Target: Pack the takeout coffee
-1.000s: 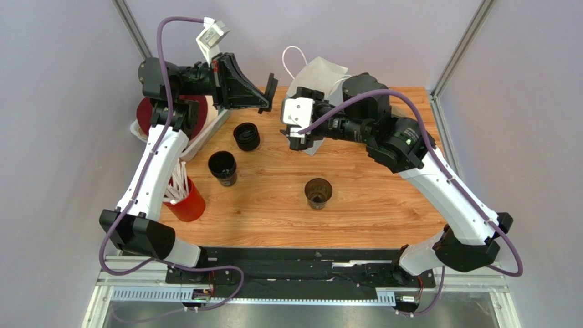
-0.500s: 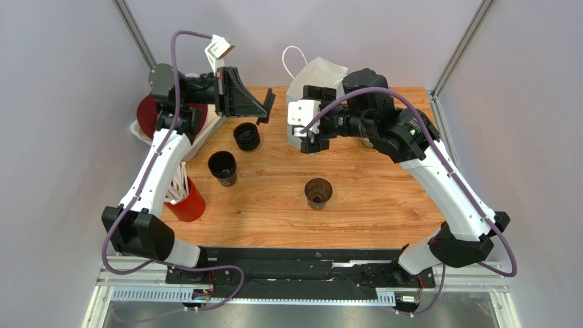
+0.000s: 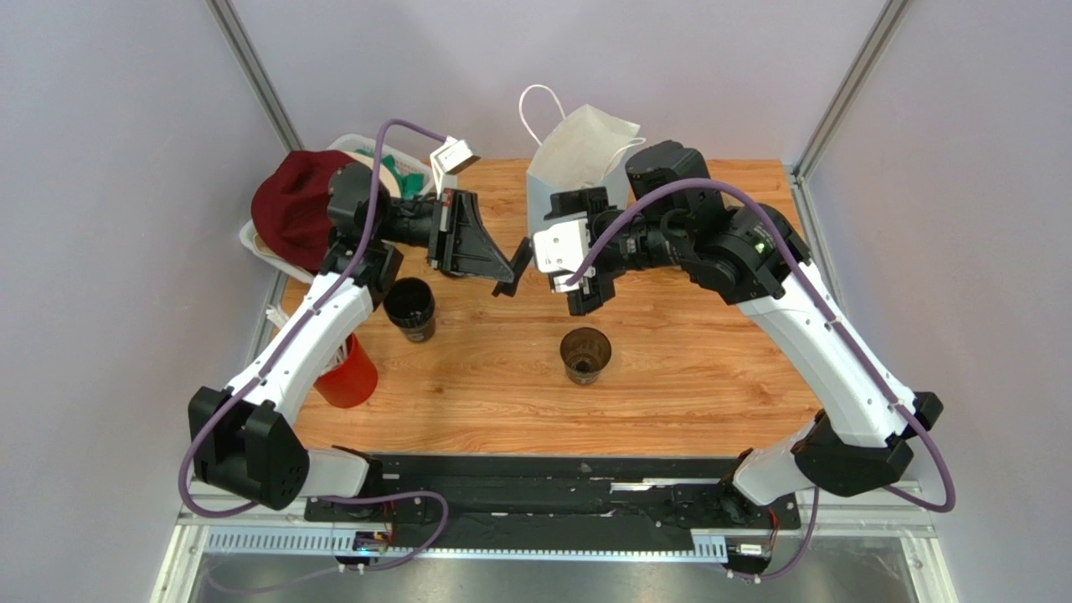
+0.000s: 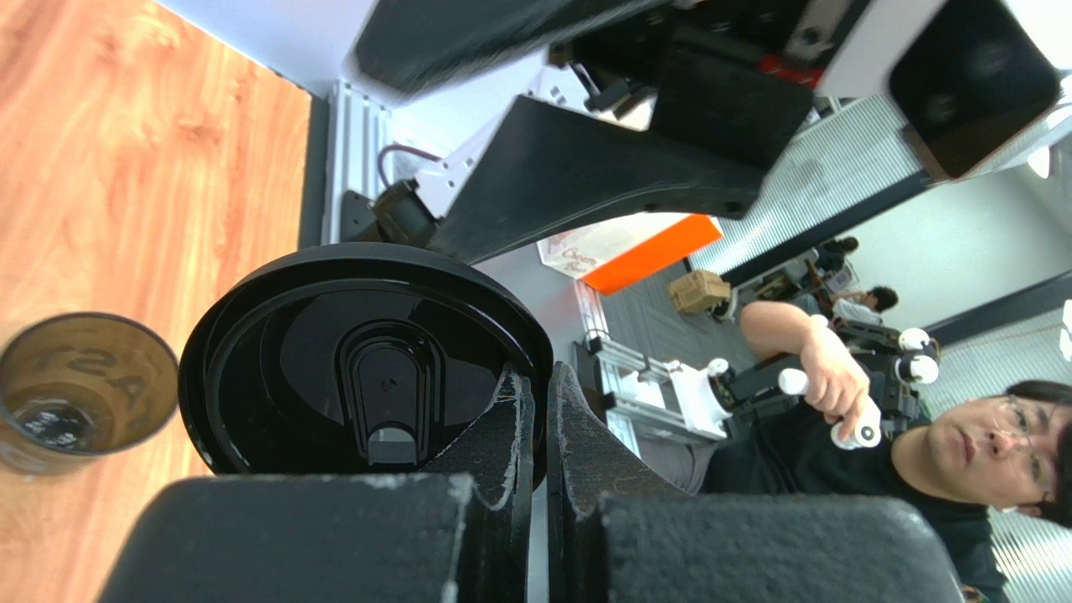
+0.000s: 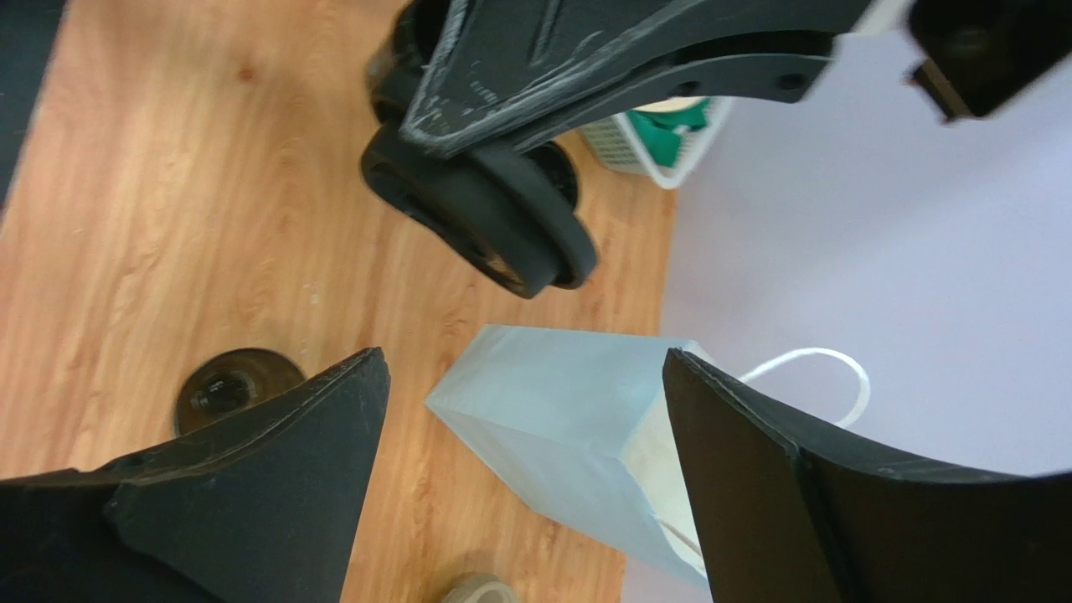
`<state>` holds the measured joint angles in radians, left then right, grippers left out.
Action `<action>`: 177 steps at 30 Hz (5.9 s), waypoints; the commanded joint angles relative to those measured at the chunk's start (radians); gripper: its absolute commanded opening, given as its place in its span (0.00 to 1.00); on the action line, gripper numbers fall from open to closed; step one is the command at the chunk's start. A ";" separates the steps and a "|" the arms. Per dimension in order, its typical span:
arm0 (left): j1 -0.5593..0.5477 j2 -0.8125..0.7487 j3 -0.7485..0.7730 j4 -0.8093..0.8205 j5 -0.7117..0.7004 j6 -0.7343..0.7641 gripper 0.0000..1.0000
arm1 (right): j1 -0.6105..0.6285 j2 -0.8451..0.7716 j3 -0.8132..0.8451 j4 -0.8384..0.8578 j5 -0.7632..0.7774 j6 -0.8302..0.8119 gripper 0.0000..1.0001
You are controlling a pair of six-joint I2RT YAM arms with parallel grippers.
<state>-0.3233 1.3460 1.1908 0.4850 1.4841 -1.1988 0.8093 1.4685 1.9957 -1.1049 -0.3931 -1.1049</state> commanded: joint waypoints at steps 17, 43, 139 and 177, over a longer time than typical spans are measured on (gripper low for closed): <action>-0.077 -0.103 -0.172 0.023 0.283 0.011 0.00 | 0.039 0.025 -0.060 -0.107 -0.262 -0.047 0.88; -0.102 -0.177 -0.247 0.020 0.285 0.008 0.00 | 0.050 0.148 0.041 -0.245 -0.366 -0.108 0.37; -0.086 -0.294 0.058 -1.356 -0.487 1.703 0.99 | 0.025 0.090 -0.261 0.036 -0.424 0.390 0.00; -0.235 -0.254 0.033 -1.227 -0.519 1.605 0.88 | -0.025 0.082 -0.282 0.135 -0.504 0.476 0.00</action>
<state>-0.5560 1.0630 1.1717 -0.7467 0.9237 0.4080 0.7841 1.5536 1.6875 -1.0161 -0.8482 -0.6708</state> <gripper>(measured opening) 0.892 0.280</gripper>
